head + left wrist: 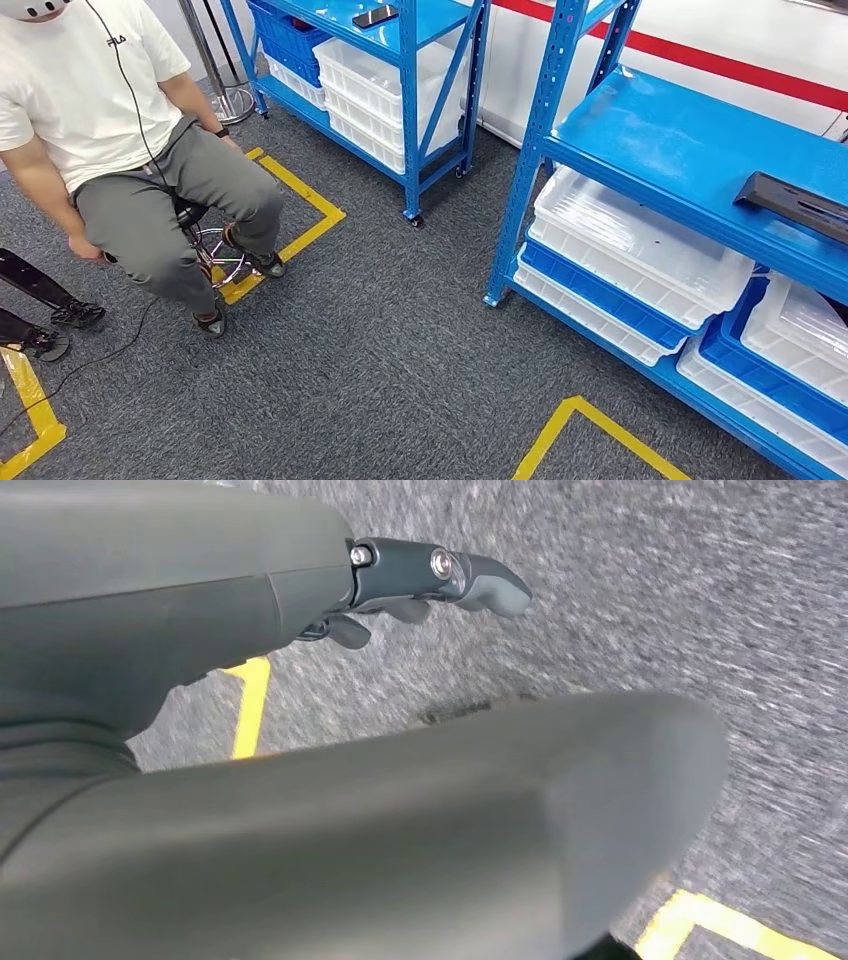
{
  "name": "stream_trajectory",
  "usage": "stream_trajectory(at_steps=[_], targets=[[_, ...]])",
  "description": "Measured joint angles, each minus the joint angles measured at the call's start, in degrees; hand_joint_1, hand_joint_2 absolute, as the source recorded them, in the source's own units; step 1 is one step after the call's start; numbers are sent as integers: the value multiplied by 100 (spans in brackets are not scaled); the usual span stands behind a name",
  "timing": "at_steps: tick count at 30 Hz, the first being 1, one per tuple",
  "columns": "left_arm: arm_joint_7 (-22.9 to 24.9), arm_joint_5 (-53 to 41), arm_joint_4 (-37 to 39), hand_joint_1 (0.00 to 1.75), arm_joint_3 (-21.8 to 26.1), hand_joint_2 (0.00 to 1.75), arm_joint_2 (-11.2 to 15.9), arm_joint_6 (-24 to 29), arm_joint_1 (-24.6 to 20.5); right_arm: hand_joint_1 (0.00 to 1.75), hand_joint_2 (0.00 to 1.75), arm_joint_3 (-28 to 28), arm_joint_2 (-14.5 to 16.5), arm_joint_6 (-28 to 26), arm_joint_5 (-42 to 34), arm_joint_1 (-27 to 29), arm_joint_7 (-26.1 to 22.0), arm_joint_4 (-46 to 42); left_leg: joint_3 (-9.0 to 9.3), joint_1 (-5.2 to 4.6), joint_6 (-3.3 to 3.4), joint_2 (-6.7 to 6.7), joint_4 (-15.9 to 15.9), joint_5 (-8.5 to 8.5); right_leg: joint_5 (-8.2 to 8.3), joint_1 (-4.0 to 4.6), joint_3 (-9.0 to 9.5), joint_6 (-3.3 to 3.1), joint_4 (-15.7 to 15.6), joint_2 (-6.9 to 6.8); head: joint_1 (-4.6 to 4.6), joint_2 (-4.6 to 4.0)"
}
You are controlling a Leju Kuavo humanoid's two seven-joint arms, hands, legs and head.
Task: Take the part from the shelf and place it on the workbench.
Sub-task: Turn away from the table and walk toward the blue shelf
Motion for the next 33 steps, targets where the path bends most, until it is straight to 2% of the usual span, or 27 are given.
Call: stream_trajectory(at_steps=[1,2,4,5,6,7,8,9,10,11,12,13,15,16,17,19,20,21,22,23,24,26,27,28,30,31,33], targets=[[-2,1,1,0,1,0,-3,1,-1,0,175,-1,-4,0,5,3,0,0,8,8,49,64,-43,39,-33,10,-53,9,62,-85,-1,0],[-4,3,1,0,1,0,-7,2,-3,0,175,-1,-8,0,10,1,0,1,12,22,93,139,-87,77,-132,26,-154,-1,230,-213,11,0],[-7,7,0,0,2,0,-14,4,2,0,175,-1,-14,0,17,-9,0,1,-6,32,137,295,-117,104,-488,34,-486,-47,899,-480,41,0],[-4,8,0,0,2,0,-14,5,8,0,175,-1,-14,0,18,-10,0,1,-21,31,141,383,-116,104,-660,26,-673,-46,1291,-523,57,0],[-2,8,0,0,2,0,-15,5,14,0,175,-1,-17,0,19,-4,0,1,-34,32,139,470,-115,103,-759,12,-794,-18,1565,-541,61,0],[1,8,1,0,2,0,-18,4,17,0,175,-2,-21,0,19,4,0,1,-44,36,132,554,-114,103,-770,-5,-803,32,1638,-559,64,0],[3,7,1,0,2,0,-24,3,17,0,175,-3,-29,0,19,12,0,1,-46,44,118,632,-111,101,-692,-27,-676,100,1455,-597,68,0],[4,5,2,0,2,0,-32,1,16,0,175,-4,-40,0,19,17,0,1,-40,53,93,705,-105,95,-561,-55,-435,171,1060,-681,69,0],[5,3,1,0,2,0,-36,-1,15,0,175,-4,-42,1,19,12,0,1,-26,46,54,768,-95,82,-428,-74,-183,214,626,-850,76,0],[5,1,-1,0,2,0,-37,-2,14,0,175,-5,-42,2,19,0,0,0,-7,33,5,831,-81,54,-313,-85,29,224,274,-1002,81,0],[5,0,-2,0,2,0,-36,-2,12,0,175,-5,-37,3,19,-11,0,0,21,15,-42,889,-71,29,-242,-87,149,189,68,-1104,68,0],[6,0,-3,0,2,0,-32,-2,7,0,175,-5,-29,4,19,-18,0,1,50,0,-80,950,-67,8,-208,-74,173,132,5,-1143,55,0],[7,-1,-3,0,2,0,-34,-2,-15,0,175,-5,-28,4,19,-14,0,1,99,32,-141,1047,-70,-22,-180,-67,164,12,-2,-988,18,0],[7,-1,-3,0,2,0,-36,-2,-28,0,175,-5,-30,4,19,-10,0,1,99,63,-175,979,-28,-75,-169,-72,166,-32,-6,-920,16,0],[6,-1,-3,0,2,0,-37,-1,-36,0,175,-5,-31,4,19,-11,0,1,52,88,-209,827,110,-195,-153,-80,173,-76,-10,-847,14,0],[7,-1,-2,0,2,0,-38,-1,-30,0,175,-5,-30,4,19,-18,0,1,-240,110,-248,436,773,-602,-122,-71,163,-135,-13,-703,5,0],[8,-1,-1,0,2,0,-38,-1,-20,0,175,-5,-29,4,19,-21,0,1,-449,109,-244,329,1202,-798,-112,-53,150,-153,-12,-619,4,0],[9,-1,-1,0,2,0,-39,-2,-9,0,175,-5,-27,4,19,-19,0,1,-626,107,-231,288,1543,-902,-107,-34,143,-163,-11,-529,2,0],[11,-3,-1,0,2,0,-39,-2,-2,0,175,-5,-27,4,19,-14,0,1,-720,103,-206,275,1684,-883,-104,-15,142,-168,-10,-438,3,0],[14,-6,-1,0,2,0,-39,-5,2,0,175,-6,-28,4,19,-8,1,1,-706,97,-168,258,1588,-742,-100,4,147,-173,-10,-346,3,0],[15,-10,-1,0,2,0,-39,-9,2,0,175,-7,-27,4,19,-4,1,1,-584,86,-111,211,1270,-514,-97,22,156,-178,-11,-257,2,0],[18,-16,-1,0,2,0,-28,-17,-3,0,175,-7,-16,4,19,-7,2,2,-249,46,40,-26,468,-96,-86,52,163,-182,-10,-101,7,0],[20,-22,-2,0,1,0,-21,-22,-8,0,175,-7,-5,4,19,-11,2,3,-139,24,102,-113,208,6,-78,60,153,-177,-9,-38,7,0],[24,-27,-2,0,1,0,-15,-26,-16,0,175,-7,3,4,20,-13,3,4,-93,4,141,-152,88,36,-69,60,138,-163,-10,17,10,0],[33,-36,-3,0,0,0,-14,-32,-40,0,175,-9,11,4,20,-6,5,7,-78,-8,167,-38,22,60,-38,69,91,-110,-27,104,10,0],[37,-38,-3,0,1,0,-19,-33,-53,0,175,-11,5,4,20,2,7,8,-59,2,167,29,-40,101,-44,80,50,-92,4,47,14,0],[40,-45,-3,0,1,0,-28,-36,-68,0,175,-16,-3,4,18,3,10,9,-30,29,180,177,-165,183,-229,112,-150,-102,326,-233,34,0]])
